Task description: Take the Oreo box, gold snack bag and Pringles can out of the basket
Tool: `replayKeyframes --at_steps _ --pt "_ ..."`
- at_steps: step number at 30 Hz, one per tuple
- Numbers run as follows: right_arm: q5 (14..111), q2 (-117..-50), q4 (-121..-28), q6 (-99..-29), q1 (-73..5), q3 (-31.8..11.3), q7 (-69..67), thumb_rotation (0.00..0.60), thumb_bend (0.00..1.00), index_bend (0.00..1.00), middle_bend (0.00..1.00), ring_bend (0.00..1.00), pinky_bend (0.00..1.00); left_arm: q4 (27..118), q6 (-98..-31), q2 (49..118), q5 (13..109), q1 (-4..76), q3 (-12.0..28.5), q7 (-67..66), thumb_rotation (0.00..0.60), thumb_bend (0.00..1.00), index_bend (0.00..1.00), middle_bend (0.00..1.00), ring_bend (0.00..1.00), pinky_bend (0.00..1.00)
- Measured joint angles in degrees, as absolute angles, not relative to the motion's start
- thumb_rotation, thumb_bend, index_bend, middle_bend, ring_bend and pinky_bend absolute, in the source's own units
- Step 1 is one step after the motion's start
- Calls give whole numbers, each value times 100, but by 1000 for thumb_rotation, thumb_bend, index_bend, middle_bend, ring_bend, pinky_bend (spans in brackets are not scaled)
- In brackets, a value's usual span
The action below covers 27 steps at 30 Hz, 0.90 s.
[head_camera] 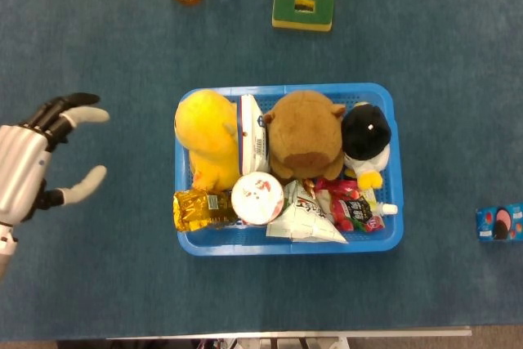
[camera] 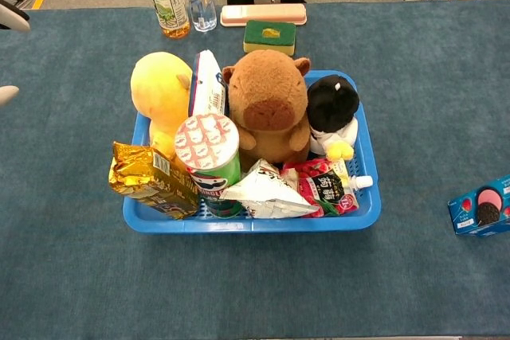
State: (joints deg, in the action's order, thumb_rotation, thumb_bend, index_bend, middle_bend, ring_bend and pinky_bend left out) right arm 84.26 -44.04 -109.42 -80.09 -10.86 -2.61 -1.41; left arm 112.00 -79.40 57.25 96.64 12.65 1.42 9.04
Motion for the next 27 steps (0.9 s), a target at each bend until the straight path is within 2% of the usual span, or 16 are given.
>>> replayKeyframes --at_steps 9,27 --pt "8185 -4531 -10677 -7773 -1175 -398 -252 600 0 69 228 237 554 11301 -7759 5788 10128 1418 17 118 600 251 244 149 149 392" --pt "7976 -4862 -9967 -7323 -1370 -568 -658 600 0 71 238 237 554 11692 -7274 5991 10706 1783 -105 -960 600 246 222 98 119 376"
